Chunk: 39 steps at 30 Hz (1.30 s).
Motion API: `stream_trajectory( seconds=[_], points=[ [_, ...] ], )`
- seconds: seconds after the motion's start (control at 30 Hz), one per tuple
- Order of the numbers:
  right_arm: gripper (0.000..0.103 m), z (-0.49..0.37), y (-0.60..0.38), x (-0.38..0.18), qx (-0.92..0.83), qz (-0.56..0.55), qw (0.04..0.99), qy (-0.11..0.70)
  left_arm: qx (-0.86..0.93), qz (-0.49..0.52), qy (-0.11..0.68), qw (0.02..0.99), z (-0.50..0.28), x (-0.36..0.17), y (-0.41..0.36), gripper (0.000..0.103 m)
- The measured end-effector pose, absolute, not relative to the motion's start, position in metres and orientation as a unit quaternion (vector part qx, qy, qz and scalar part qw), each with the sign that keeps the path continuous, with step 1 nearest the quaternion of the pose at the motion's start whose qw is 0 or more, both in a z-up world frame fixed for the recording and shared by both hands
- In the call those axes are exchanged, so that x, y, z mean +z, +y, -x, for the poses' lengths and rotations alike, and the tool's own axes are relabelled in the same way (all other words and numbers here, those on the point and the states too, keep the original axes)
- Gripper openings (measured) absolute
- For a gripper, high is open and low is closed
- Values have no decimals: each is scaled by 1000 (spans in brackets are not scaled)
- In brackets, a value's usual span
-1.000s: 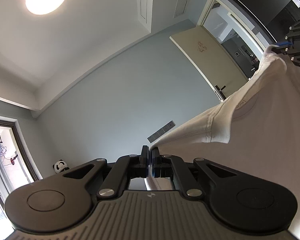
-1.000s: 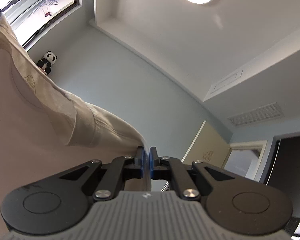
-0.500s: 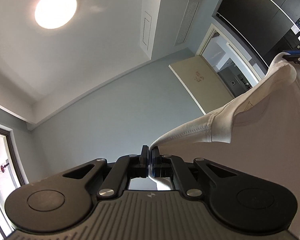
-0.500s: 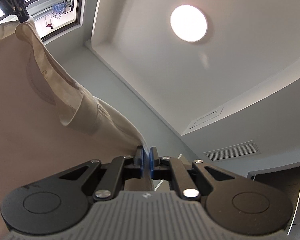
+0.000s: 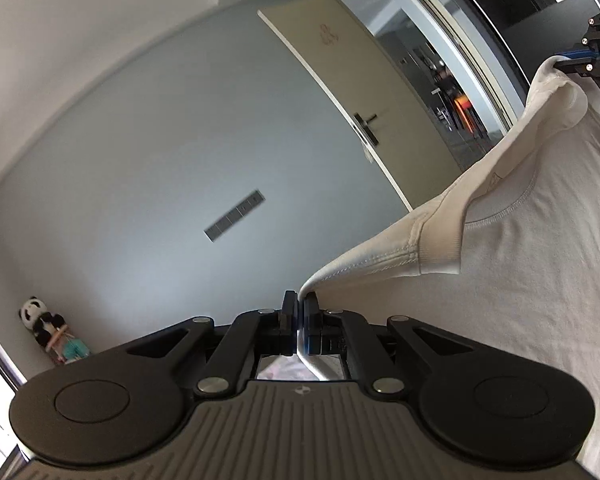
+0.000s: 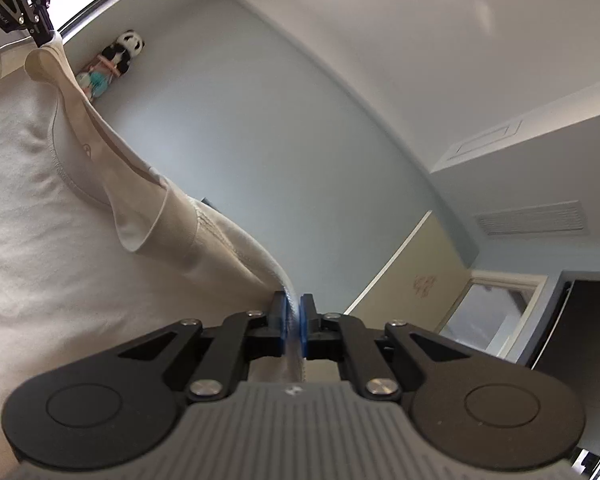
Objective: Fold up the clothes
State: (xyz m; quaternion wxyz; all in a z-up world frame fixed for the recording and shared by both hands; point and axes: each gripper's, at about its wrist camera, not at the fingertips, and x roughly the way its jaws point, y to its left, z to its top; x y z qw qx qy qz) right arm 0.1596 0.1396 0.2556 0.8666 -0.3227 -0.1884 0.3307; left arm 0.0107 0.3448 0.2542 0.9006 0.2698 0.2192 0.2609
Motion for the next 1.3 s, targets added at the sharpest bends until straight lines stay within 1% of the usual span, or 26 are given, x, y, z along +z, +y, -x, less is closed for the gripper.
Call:
stream_trajectory(
  seconds=[0.2,0.33,0.47,0.5,0.57,0.67,0.73,0.8,0.87,0.9,0.93,0.97,1.03,1.07,1.1,1.13,1.27,1.3],
  points=[
    [7,-253,234,162,359,367,853,-96,243,-230,321,886,-124,151,433,1],
    [7,-314,311,94,374,395,839,-28,238,-206,388,866,-183,75,487,1],
    [7,-368,371,31,374,408,832,36,234,-182,437,849,-217,6,530,1],
    [4,-379,382,18,369,409,833,45,233,-177,448,845,-226,-10,539,1],
    [2,-399,382,-8,361,398,840,75,233,-153,467,839,-238,-35,555,1],
    [2,-430,388,-37,354,380,844,131,230,-121,493,830,-253,-71,574,1],
    [2,-449,396,-54,356,366,843,167,229,-105,510,822,-266,-95,584,3],
    [2,-448,391,-70,371,350,839,192,233,-92,522,815,-270,-113,592,8],
    [2,-453,387,-87,381,345,832,210,243,-77,520,815,-268,-120,600,12],
    [3,-455,386,-93,386,345,828,215,248,-64,515,818,-266,-121,604,20],
    [3,-458,386,-98,391,346,825,218,254,-52,511,820,-263,-122,609,25],
    [5,-462,382,-101,392,342,824,224,254,-37,506,824,-259,-121,614,27],
    [5,-467,364,-98,390,312,833,238,252,-13,484,838,-245,-113,617,38],
    [7,-469,355,-96,388,295,838,244,251,-3,471,846,-236,-107,617,49],
    [10,-470,344,-94,383,277,845,250,249,3,459,852,-224,-100,614,54],
    [11,-471,332,-92,378,259,851,258,248,8,448,859,-211,-91,612,56],
    [23,-462,279,-86,362,194,863,293,251,19,412,876,-163,-66,595,64],
    [24,-459,267,-86,359,180,865,300,254,22,408,876,-150,-62,590,65]
  ],
)
